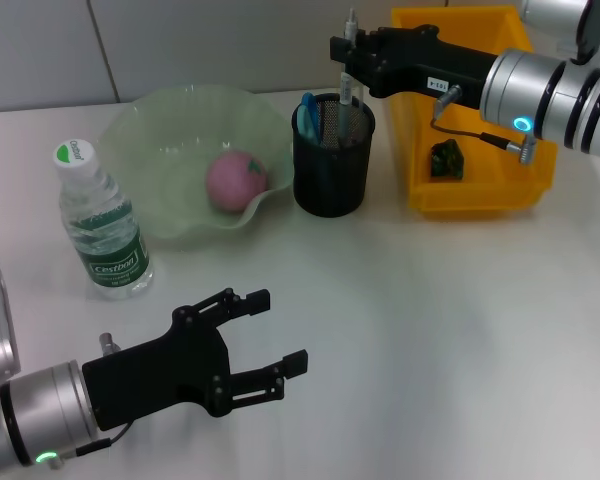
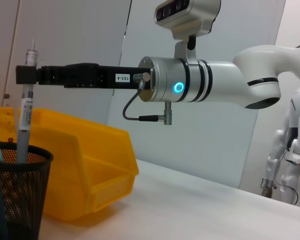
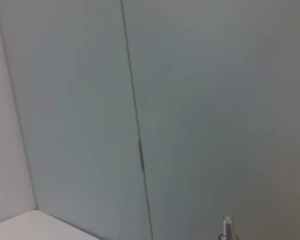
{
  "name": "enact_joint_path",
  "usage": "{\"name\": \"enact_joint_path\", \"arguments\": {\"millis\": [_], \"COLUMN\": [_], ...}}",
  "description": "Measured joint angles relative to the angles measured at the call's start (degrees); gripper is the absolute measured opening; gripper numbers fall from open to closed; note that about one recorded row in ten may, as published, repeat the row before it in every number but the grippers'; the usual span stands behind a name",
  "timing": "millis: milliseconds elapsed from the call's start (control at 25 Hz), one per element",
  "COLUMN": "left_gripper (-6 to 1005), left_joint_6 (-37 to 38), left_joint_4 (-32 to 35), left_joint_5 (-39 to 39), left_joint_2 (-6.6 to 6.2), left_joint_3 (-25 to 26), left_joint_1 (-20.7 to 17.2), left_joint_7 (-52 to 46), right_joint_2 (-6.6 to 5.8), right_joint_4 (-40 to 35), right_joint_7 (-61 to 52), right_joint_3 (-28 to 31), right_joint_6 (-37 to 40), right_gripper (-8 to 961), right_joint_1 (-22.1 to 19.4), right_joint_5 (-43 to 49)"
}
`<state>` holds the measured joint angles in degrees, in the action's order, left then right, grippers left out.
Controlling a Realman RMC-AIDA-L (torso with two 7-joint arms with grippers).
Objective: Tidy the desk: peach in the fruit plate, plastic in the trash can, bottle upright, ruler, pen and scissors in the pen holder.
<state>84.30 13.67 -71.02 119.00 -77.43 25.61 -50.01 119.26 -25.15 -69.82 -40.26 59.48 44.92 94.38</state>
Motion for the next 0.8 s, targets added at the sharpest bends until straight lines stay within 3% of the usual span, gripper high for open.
{"name": "enact_joint_path", "arguments": {"millis": [480,600,760,800], "left_gripper": [862,861,861,861], "left_joint_6": [0.1,0.0,0.1,0.1], "left_joint_4": [-0.1,0.0,0.1,0.1], "left_joint_5": [0.0,0.0,0.1,0.1], "left_joint_2": [-0.08,-0.12,-0.17,-0.17], "left_joint_3": [0.0,0.0,0.0,0.0], "left_joint_1": [-0.1,-0.1,-0.1,-0.1], "left_joint_7": [-0.4,-0.4,-0.4,-0.4], "right_joint_2": [0.11,0.11,0.19,0.19], "right_joint_4": [-0.4,-0.4,-0.5,-0.5], "right_joint_7": [0.2,0.2,1.7,1.7], "right_joint_3": [-0.1,-0.1,-0.1,-0.1], "right_joint_6": [0.4,1.1,4.2,4.2], "right_gripper": [349,583,760,767], "right_joint_1": [-1.4,-1.7,-3.0,-3.0], "right_joint_5": [-1.7,-2.3,-5.2,-5.2]}}
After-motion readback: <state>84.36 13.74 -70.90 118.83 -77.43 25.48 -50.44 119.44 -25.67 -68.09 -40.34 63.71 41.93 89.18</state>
